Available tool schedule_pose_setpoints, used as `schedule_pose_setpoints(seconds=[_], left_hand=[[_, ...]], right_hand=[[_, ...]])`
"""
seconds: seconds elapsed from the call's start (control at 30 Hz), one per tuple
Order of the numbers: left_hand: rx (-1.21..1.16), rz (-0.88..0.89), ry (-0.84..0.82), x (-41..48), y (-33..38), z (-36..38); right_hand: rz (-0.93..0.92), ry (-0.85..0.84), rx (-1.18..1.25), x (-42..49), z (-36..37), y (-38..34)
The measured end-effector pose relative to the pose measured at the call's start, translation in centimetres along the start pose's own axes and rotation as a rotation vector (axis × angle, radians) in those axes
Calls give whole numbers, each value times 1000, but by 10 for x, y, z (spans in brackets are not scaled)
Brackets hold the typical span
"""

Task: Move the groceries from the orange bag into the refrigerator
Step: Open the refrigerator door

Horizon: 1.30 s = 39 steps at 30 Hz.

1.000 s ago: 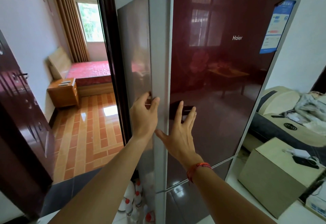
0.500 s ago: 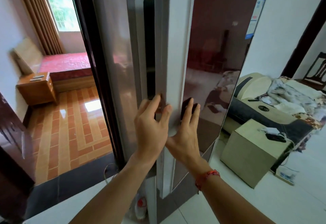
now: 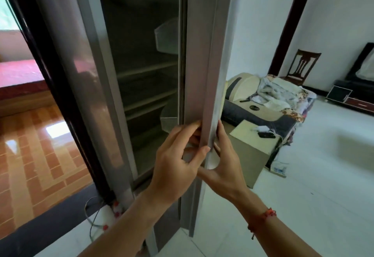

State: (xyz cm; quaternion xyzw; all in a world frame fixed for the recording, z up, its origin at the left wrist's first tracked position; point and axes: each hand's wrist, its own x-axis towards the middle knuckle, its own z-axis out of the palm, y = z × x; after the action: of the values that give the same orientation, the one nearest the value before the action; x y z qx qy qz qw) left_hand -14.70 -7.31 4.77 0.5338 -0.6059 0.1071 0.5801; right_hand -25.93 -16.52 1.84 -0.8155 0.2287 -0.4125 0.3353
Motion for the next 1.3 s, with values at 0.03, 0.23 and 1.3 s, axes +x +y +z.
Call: schedule_pose_setpoints(seconds=[0.03, 0.23, 1.3], left_hand=[[-7, 29, -23, 0, 2, 3], [-31, 160, -140, 9, 10, 23], [30, 593, -365, 83, -51, 178]], right_hand=[[10, 4, -4, -4, -7, 0], [52, 15, -67, -27, -48, 8], [431, 707, -287, -57, -224, 104]])
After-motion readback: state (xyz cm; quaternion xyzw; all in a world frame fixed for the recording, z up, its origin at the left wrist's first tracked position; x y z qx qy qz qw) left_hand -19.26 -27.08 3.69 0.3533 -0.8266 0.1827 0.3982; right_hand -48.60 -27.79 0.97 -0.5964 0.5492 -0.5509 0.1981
